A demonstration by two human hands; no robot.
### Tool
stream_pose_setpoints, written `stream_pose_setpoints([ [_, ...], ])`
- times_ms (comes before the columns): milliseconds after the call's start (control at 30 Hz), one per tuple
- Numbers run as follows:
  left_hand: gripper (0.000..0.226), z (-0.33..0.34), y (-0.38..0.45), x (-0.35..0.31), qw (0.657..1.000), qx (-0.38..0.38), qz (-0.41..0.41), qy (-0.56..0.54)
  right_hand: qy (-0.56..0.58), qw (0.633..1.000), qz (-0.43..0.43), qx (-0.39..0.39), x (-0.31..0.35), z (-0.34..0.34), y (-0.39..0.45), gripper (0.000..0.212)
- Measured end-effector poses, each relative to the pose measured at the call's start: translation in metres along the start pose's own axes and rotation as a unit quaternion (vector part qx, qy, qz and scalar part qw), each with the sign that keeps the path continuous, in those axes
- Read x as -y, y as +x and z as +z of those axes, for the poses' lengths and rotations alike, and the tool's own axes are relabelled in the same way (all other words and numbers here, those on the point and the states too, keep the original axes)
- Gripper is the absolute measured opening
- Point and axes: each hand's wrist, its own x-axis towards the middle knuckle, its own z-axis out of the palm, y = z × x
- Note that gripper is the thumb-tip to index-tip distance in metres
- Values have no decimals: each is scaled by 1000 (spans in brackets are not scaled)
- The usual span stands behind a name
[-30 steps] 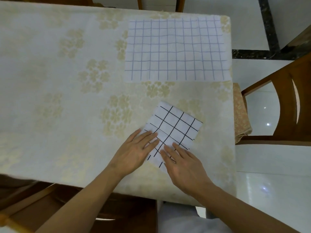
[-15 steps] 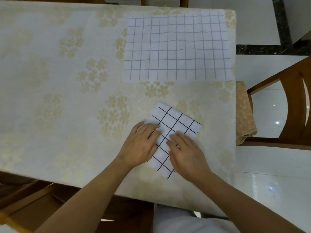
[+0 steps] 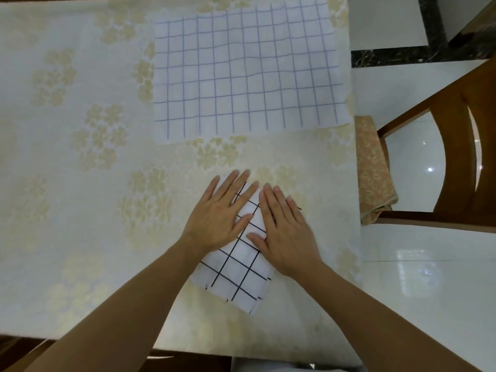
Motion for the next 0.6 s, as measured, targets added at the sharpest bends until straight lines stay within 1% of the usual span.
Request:
stream_pose_setpoints([
  [100, 65, 3, -6, 4, 1000, -6, -9, -1, -14, 1000, -9, 12, -5, 0, 0, 87],
  [267, 66, 1, -16, 0, 999, 2, -45, -4, -29, 999, -14, 27, -10, -4, -1, 89],
  [333, 68, -1, -22, -5, 998, -4, -56, -8, -17, 1000, -3, 20, -8, -6, -2, 89],
  [467, 71, 3, -47, -18, 999, -33, -37, -21, -6, 1000, -5, -6, 4, -6, -13, 87],
  [600, 70, 18, -64, -19, 998, -20, -50, -33, -19, 1000, -7, -2, 8, 3, -21, 87],
])
